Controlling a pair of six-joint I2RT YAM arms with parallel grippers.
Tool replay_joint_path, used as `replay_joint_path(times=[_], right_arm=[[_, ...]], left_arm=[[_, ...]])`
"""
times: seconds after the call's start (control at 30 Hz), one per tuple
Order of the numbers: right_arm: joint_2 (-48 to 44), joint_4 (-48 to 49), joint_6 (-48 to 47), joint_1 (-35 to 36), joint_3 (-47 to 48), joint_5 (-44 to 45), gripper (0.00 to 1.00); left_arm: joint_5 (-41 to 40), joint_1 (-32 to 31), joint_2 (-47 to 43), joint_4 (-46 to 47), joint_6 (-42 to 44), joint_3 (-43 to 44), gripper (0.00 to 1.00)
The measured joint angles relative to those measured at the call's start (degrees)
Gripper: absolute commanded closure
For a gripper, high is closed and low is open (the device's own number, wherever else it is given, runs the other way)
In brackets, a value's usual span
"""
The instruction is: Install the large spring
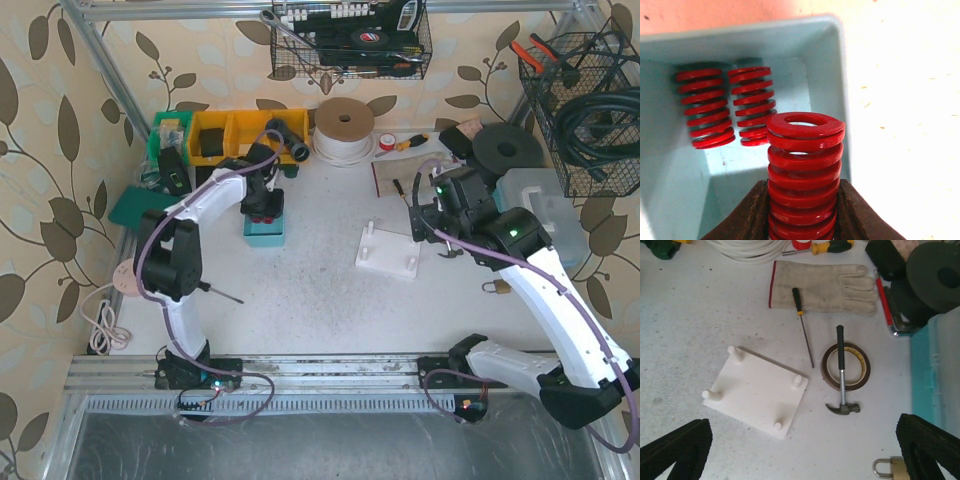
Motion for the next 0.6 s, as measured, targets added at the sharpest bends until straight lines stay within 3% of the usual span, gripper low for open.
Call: replay_joint_path(times=[0.47, 0.6], right_arm=[[7.8, -2.2, 4.7, -2.0, 7.8, -9.4, 0.01], [12.4, -2.3, 5.2, -8.8, 11.7, -18.8, 0.12]], left_arm=[[1.1, 0.0, -11.0, 2.3, 4.8, -1.3, 1.0], [7.4, -0.3, -16.0, 6.9, 10.9, -5.7, 1.0]])
